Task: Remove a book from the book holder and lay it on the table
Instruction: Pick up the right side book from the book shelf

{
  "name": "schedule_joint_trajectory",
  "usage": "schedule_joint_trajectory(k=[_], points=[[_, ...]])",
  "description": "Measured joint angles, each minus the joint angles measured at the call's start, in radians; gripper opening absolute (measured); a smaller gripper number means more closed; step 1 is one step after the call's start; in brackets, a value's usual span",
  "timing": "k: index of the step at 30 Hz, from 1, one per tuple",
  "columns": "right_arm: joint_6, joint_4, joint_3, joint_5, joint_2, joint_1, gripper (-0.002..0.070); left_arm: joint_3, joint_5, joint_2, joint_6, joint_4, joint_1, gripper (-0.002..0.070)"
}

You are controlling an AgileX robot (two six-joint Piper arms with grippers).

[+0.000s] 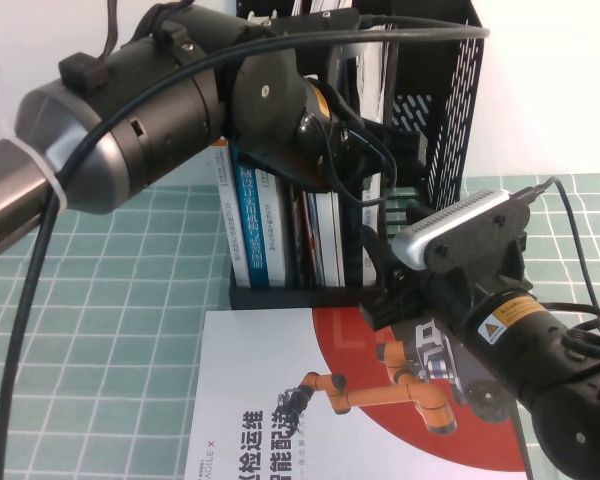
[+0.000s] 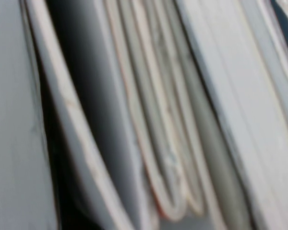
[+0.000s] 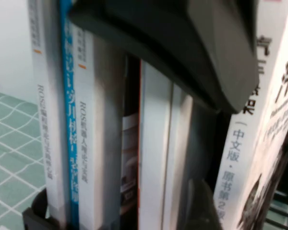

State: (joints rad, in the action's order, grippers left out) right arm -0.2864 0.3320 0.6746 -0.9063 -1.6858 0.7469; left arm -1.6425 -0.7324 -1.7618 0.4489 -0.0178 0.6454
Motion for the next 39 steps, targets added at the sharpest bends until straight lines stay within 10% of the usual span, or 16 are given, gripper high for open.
schedule_joint_trajectory(k=[20,27,39], points=[[-0.019,0.071,0.183,-0.118,-0.211,-0.032,0.0419,0.000,0.006,0.000,-0.064,-0.036,0.000,-0.0003],[-0.045,0.073,0.215,-0.103,-0.229,-0.035,0.0140,0.000,0.029,0.000,-0.064,-0.043,0.000,-0.0003],[-0.040,0.120,0.211,-0.147,-0.226,-0.033,0.0132,0.000,0.038,0.125,-0.066,-0.050,0.000,-0.0003]])
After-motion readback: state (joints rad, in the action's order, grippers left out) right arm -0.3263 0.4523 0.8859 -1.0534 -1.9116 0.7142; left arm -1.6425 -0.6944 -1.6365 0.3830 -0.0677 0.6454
